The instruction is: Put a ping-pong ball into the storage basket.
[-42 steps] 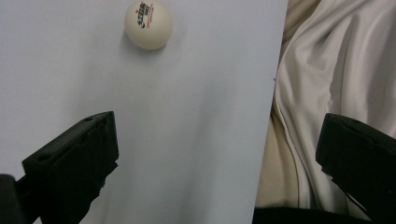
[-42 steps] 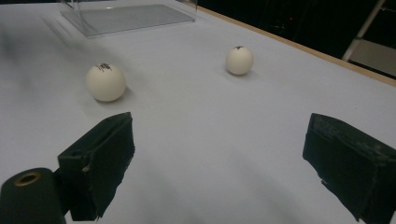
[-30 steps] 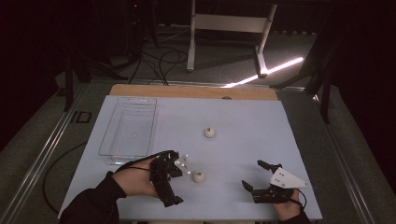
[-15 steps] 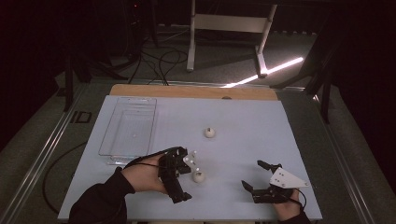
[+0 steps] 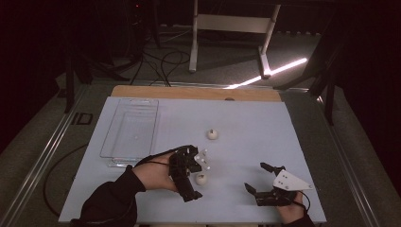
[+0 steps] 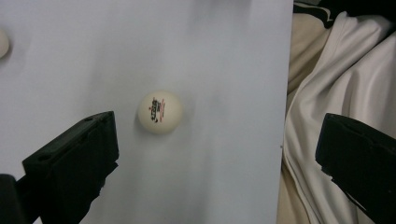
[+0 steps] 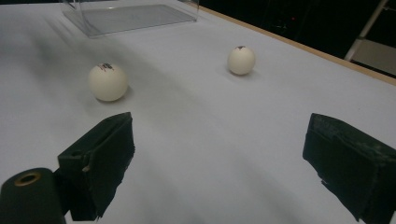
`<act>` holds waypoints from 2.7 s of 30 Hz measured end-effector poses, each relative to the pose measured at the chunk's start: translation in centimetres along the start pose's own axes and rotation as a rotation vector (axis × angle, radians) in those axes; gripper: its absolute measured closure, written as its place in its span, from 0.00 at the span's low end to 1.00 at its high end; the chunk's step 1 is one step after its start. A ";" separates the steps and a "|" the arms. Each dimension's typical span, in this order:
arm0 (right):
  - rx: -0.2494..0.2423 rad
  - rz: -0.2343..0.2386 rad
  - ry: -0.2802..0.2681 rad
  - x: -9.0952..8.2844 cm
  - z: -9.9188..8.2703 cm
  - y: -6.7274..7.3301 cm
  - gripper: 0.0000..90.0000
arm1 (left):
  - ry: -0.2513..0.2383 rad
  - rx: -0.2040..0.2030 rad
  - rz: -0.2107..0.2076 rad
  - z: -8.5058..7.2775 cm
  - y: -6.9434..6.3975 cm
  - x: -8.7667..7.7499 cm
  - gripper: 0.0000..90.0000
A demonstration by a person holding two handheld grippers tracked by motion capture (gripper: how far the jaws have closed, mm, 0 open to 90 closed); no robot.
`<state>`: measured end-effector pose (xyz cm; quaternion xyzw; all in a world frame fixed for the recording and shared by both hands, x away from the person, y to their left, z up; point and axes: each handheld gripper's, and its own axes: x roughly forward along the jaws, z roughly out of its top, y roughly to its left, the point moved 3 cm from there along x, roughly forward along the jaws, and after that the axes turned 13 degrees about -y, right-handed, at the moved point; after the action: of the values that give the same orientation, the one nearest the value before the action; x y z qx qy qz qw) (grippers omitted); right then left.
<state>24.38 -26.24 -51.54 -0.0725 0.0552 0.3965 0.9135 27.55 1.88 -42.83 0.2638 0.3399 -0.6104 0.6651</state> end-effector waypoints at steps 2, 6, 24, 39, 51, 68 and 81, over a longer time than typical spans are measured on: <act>-0.003 -0.001 -0.002 0.0 0.0 0.0 0.10 | 0.003 0.000 0.000 0.1 0.1 0.3 0.00; -0.002 0.002 -0.002 0.0 0.0 0.0 0.10 | 0.007 0.004 -0.007 0.4 0.2 0.8 0.01; -0.001 -0.001 -0.005 0.0 0.0 0.0 0.10 | -0.003 0.020 -0.005 -0.2 1.5 2.7 0.03; -0.004 -0.001 -0.003 0.0 0.0 0.0 0.10 | -0.029 0.018 -0.027 -1.9 2.6 4.5 0.17; 0.004 0.006 -0.001 0.0 -0.1 -0.1 0.10 | -0.007 -0.023 -0.016 -3.2 3.5 6.2 0.25; 0.009 0.007 0.001 0.0 -0.1 0.0 0.10 | 0.026 0.043 0.005 -3.5 3.8 7.4 0.45; 0.005 0.010 0.004 0.1 -0.1 0.0 0.10 | 0.044 0.050 -0.005 -3.6 3.8 7.7 0.56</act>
<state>24.46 -26.23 -51.69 -0.0708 0.0583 0.4007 0.9116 31.03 0.20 -51.33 0.2928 0.3400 -0.6143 0.6491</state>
